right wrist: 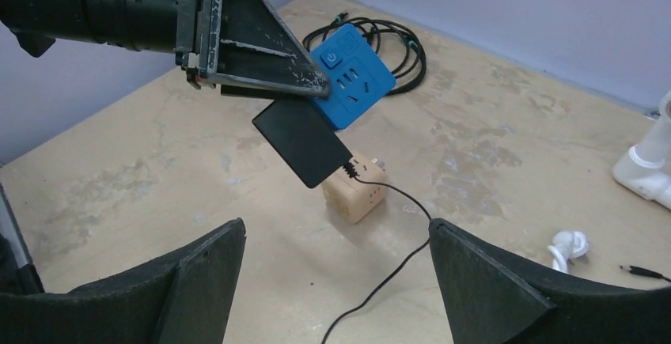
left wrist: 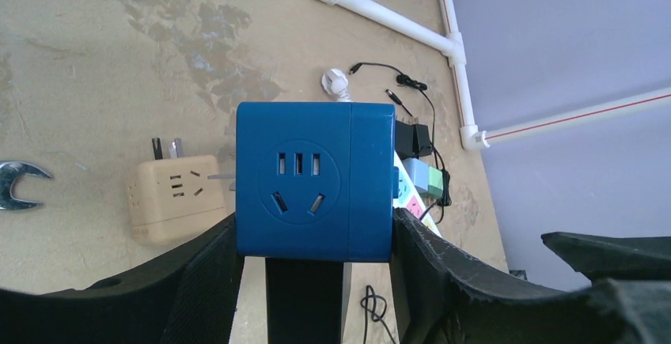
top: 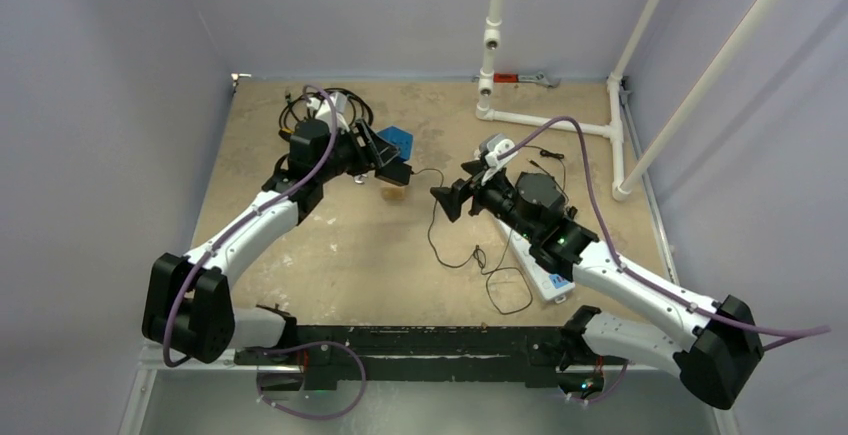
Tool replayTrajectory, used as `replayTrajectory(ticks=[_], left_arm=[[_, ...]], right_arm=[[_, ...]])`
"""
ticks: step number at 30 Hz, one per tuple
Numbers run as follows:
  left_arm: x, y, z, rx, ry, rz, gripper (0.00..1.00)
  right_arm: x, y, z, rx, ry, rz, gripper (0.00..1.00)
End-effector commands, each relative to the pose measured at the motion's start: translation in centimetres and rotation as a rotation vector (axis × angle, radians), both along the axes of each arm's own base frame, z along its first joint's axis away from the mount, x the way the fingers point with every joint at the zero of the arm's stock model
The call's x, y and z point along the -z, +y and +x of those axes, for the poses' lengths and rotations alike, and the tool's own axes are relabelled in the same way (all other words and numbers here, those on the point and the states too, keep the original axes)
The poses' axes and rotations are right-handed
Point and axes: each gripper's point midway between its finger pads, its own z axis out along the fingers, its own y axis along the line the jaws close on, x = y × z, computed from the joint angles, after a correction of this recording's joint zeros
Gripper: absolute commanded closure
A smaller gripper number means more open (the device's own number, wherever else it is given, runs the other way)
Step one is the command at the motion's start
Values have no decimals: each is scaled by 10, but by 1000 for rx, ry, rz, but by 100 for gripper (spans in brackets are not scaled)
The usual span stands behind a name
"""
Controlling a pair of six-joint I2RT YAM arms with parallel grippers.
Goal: Pull the plug off the socket
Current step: Remove the plug from the socket.
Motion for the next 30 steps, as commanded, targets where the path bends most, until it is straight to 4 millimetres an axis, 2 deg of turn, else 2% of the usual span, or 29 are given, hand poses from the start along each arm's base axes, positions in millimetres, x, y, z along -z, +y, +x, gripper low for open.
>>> replayTrajectory(ticks=[1, 5, 9, 12, 18, 20, 21, 24, 30], left_arm=[[-23, -10, -1, 57, -85, -36, 100], [-16, -15, 0, 97, -58, -4, 100], [5, -14, 6, 88, 7, 33, 100], [12, -14, 7, 80, 31, 35, 100], [10, -9, 8, 46, 39, 45, 100], [10, -10, 7, 47, 47, 37, 100], [11, -10, 6, 49, 52, 33, 100], [10, -11, 5, 51, 57, 24, 100], [9, -13, 4, 62, 61, 10, 100]], right_arm=[[-19, 4, 0, 18, -71, 88, 13], [-15, 18, -6, 21, -106, 89, 16], [-14, 25, -17, 68, -175, 52, 17], [-9, 31, -22, 87, -218, -15, 18], [7, 47, -27, 186, -261, -147, 21], [18, 59, -29, 209, -272, -195, 23], [16, 61, -28, 229, -278, -194, 24], [30, 84, -28, 251, -278, -232, 26], [60, 113, -15, 336, -279, -313, 27]])
